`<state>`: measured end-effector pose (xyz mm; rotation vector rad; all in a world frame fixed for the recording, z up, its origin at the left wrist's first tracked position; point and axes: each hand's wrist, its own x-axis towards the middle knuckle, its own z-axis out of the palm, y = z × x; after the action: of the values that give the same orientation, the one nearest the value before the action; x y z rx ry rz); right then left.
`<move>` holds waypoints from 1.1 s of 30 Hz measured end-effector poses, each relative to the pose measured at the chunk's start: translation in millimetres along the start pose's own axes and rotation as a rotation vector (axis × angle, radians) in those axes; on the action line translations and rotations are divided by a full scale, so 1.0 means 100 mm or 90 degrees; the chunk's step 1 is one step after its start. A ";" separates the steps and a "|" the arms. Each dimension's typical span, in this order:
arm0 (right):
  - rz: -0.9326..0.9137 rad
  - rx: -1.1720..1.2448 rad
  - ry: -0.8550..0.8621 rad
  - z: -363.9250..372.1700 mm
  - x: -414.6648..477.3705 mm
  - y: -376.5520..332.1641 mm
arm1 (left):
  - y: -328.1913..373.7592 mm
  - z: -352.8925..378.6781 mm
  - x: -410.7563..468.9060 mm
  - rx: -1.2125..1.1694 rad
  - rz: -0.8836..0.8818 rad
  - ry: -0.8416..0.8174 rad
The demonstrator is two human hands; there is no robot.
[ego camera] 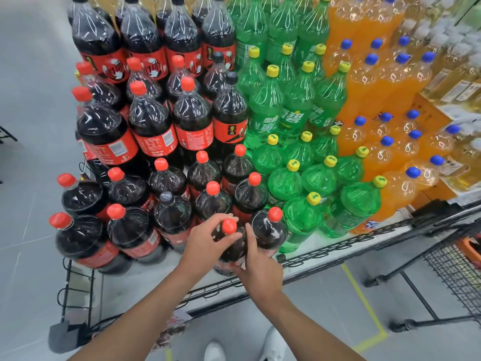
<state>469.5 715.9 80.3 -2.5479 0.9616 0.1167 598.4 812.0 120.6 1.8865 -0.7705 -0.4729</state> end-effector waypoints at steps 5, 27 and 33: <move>-0.015 -0.013 -0.004 -0.01 0.02 0.05 | 0.04 -0.07 0.02 0.042 0.013 -0.047; -0.072 0.058 0.300 -1.52 -0.20 0.50 | 0.89 -0.11 0.17 0.281 0.269 -0.101; 0.070 0.019 0.323 -1.95 -0.61 1.27 | 1.39 0.49 0.08 0.401 0.317 -0.094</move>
<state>328.1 588.5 227.0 -2.5442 1.2696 -0.5334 531.9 733.4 226.8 2.1247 -1.5766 -0.0453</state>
